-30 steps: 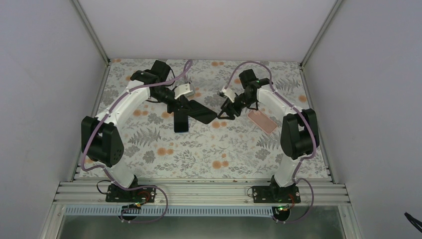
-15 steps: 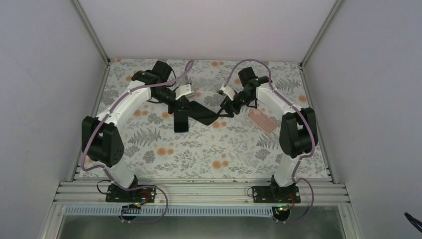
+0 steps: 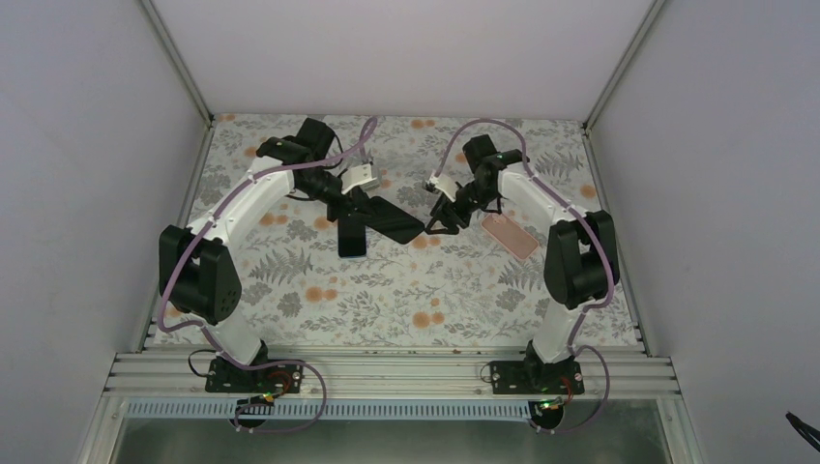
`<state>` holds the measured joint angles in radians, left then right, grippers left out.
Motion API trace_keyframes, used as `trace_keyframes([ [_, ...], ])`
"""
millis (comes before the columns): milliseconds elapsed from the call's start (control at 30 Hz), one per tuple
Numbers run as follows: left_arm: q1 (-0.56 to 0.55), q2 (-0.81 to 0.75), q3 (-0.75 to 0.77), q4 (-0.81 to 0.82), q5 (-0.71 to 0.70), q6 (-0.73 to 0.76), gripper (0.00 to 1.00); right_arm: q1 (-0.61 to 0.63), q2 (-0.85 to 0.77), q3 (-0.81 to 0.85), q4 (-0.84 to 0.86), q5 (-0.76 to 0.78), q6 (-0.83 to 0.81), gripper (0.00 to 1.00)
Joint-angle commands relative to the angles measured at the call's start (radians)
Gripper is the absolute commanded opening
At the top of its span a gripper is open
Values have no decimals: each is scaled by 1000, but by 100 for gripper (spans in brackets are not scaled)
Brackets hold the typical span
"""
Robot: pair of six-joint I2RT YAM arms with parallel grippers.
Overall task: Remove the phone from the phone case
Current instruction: Remove the phone case from the phone.
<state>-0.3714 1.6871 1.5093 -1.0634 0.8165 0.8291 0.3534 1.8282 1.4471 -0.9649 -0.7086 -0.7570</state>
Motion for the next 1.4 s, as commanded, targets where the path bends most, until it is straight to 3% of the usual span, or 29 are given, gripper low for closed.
trace_keyframes([
  [0,0,-8,29,36,56,7,2,13,-50,-14,-38,-10,-42,64],
  [767,-1,-12,36,8,73,18,2,29,38,41,2,29,-13,61],
  [1167,-9,-16,23,-19,88,46,2,30,89,149,-58,18,-21,60],
  [1367,-6,-34,14,12,54,30,2,30,55,100,-126,18,-94,60],
])
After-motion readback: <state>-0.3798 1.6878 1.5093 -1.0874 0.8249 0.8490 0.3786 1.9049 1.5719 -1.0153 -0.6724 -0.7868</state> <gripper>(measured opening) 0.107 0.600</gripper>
